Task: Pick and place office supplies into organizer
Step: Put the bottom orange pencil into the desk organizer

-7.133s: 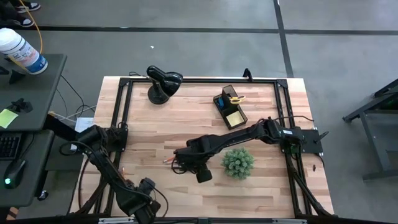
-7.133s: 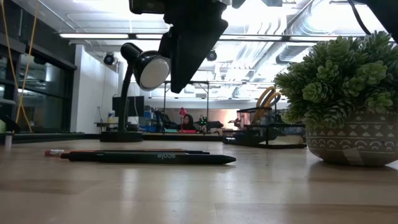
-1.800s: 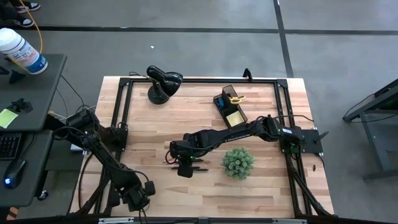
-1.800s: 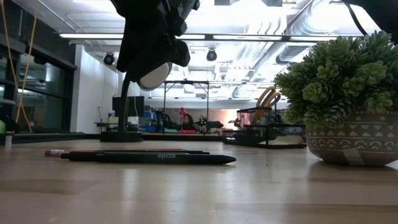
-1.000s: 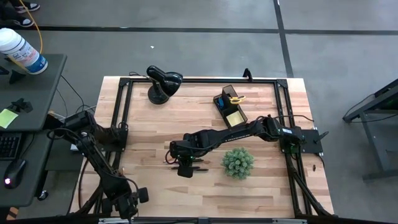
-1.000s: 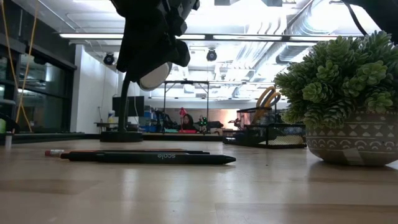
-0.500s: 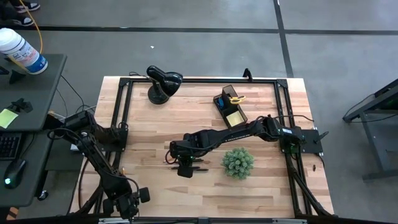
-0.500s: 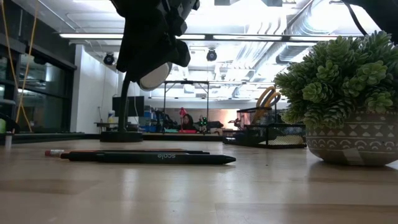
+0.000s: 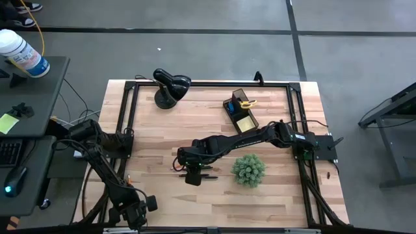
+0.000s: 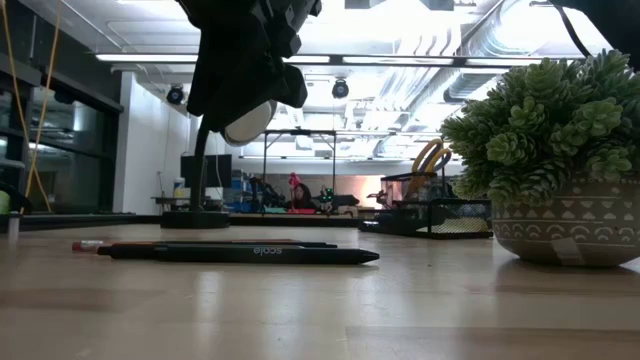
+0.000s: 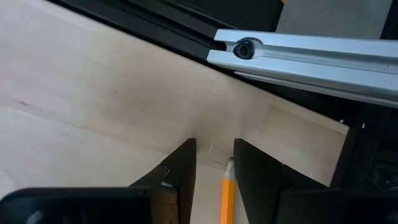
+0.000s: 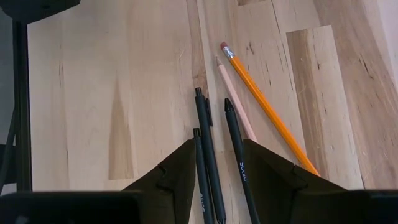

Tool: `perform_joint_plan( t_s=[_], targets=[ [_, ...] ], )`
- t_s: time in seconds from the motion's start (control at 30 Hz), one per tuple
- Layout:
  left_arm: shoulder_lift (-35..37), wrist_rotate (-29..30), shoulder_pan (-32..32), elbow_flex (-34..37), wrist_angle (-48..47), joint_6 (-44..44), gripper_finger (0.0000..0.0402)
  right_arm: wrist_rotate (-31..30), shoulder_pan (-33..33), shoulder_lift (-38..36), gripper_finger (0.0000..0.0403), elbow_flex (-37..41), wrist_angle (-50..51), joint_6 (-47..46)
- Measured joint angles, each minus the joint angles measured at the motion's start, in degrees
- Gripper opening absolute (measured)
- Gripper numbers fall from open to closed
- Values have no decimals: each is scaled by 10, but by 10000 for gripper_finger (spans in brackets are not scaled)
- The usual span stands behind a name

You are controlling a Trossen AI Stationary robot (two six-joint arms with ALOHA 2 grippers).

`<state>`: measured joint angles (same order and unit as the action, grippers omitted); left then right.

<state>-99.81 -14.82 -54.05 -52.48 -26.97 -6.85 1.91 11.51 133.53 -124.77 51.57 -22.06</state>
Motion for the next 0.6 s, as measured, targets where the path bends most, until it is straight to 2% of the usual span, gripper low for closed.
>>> perform_joint_plan(
  t_s=[0.33, 0.6],
  targets=[
    [0, -32, -2, -15, 0, 7, 94, 0, 1, 0, 129, 0, 0, -5],
    [-1, 14, -12, -34, -9, -16, 94, -1, 2, 0, 129, 0, 0, -5]
  ],
)
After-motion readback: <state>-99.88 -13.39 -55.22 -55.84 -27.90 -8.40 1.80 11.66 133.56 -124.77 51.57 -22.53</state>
